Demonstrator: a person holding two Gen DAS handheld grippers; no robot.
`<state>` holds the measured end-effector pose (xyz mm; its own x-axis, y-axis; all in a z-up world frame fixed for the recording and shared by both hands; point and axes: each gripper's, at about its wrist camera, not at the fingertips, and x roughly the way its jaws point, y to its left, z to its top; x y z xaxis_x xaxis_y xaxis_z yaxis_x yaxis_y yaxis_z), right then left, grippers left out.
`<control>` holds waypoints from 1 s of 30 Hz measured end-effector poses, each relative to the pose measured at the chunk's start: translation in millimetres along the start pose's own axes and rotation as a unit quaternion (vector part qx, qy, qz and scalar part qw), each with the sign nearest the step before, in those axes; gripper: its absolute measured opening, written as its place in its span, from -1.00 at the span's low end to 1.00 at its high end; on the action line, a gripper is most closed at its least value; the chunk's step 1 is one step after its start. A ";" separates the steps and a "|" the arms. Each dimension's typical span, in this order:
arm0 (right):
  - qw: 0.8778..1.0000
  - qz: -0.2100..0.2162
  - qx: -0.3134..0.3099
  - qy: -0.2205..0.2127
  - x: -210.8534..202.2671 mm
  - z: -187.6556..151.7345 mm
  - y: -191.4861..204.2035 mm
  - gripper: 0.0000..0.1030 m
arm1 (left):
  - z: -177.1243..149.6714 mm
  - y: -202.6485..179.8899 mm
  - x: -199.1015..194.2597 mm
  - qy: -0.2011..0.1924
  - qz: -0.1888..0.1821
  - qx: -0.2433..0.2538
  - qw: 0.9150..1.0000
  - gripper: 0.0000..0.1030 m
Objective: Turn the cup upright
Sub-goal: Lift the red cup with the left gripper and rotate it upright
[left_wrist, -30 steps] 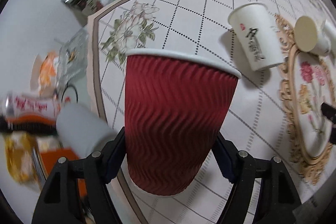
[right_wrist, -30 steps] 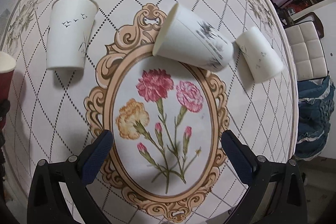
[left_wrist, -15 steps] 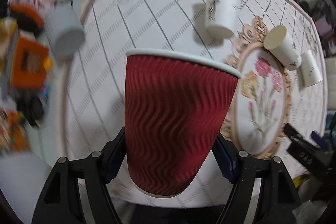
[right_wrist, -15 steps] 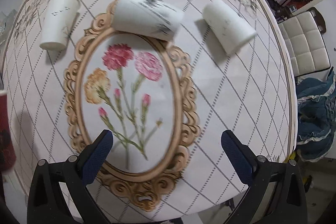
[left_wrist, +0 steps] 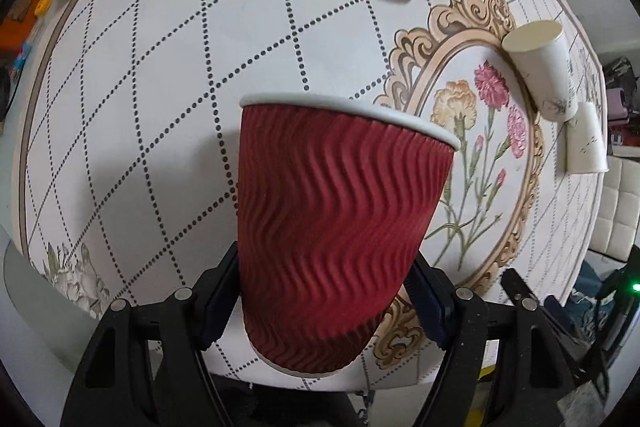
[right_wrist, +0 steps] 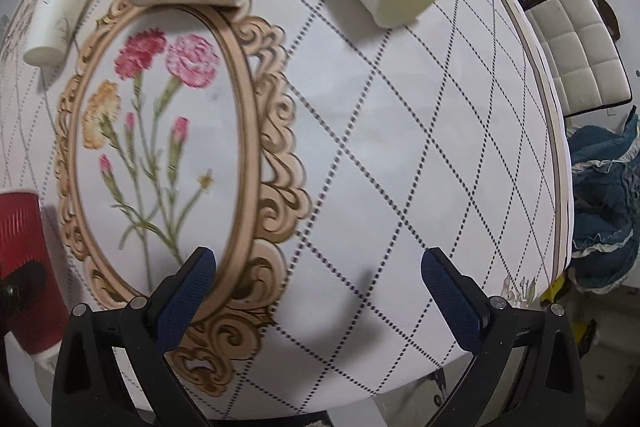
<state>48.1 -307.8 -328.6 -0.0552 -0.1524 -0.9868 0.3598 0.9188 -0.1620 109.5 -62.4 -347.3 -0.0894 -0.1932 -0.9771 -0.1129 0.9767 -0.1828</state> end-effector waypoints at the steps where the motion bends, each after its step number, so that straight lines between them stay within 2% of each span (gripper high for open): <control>1: 1.000 -0.003 0.000 0.000 1.3 -0.7 -1.9 1.00 | 0.0 -1.0 2.6 0.000 -0.001 0.006 1.000 0.45; 3: 1.000 -0.009 0.002 0.000 2.6 -2.0 -6.2 1.00 | 0.8 -3.7 7.2 0.002 0.006 0.021 1.000 0.45; 5: 1.000 -0.011 0.008 -0.001 2.3 -2.9 -12.2 1.00 | 5.0 -7.1 10.5 0.002 0.013 0.031 0.999 0.54; 7: 1.000 -0.012 0.012 0.000 3.3 -2.8 -15.6 1.00 | 6.6 -9.2 12.6 -0.001 0.014 0.037 0.999 0.88; 16: 1.000 -0.018 0.011 -0.005 4.4 -3.7 -26.0 1.00 | 19.3 -19.3 1.7 -0.006 0.021 0.053 0.998 0.88; 23: 1.000 -0.016 0.021 -0.008 -3.7 -3.3 -22.7 1.00 | 4.6 -15.7 -18.2 -0.008 0.017 0.067 0.998 0.88; 27: 0.999 -0.015 0.025 -0.012 -10.8 -5.2 -22.4 1.00 | -3.9 -18.0 -41.9 -0.025 0.019 0.078 0.996 0.88; 30: 0.999 -0.011 0.029 -0.016 -17.1 -6.8 -22.6 1.00 | -9.7 -20.4 -67.9 -0.052 0.027 0.088 0.994 0.88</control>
<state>34.5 -323.4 -308.0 -0.0351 -0.1852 -0.9821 0.4116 0.8928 -0.1831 108.2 -70.1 -276.2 0.0139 -0.1378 -0.9904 0.0656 0.9885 -0.1366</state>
